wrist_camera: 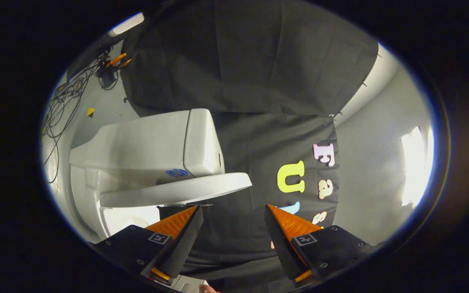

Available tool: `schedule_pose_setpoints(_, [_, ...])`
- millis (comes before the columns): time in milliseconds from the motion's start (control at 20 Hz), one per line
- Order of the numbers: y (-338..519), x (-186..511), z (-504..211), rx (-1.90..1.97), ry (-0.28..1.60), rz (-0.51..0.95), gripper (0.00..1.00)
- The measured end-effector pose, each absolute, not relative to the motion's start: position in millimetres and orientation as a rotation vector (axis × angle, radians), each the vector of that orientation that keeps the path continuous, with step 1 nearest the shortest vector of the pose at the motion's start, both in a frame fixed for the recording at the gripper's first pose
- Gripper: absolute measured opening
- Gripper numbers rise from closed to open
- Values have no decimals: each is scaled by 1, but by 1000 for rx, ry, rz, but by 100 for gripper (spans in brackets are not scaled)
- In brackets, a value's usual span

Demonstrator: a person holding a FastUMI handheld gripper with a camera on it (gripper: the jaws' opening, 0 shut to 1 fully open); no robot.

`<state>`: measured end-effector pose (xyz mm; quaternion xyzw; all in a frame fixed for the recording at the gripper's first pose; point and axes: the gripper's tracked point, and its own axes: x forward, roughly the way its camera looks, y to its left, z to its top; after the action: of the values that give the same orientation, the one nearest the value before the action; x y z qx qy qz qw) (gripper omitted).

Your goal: Open the toilet lid.

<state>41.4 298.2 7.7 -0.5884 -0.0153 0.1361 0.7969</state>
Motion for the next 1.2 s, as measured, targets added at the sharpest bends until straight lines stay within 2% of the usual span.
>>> schedule_pose_setpoints(450, [180, 25, 76, -739, 68, 224, 94])
schedule_pose_setpoints(700, [110, -8, 124, -456, -30, 132, 94])
schedule_pose_setpoints(1000, [54, -34, 131, -56, -20, 137, 94])
schedule_pose_setpoints(1200, [-7, -52, 118, 34, 52, 71, 94])
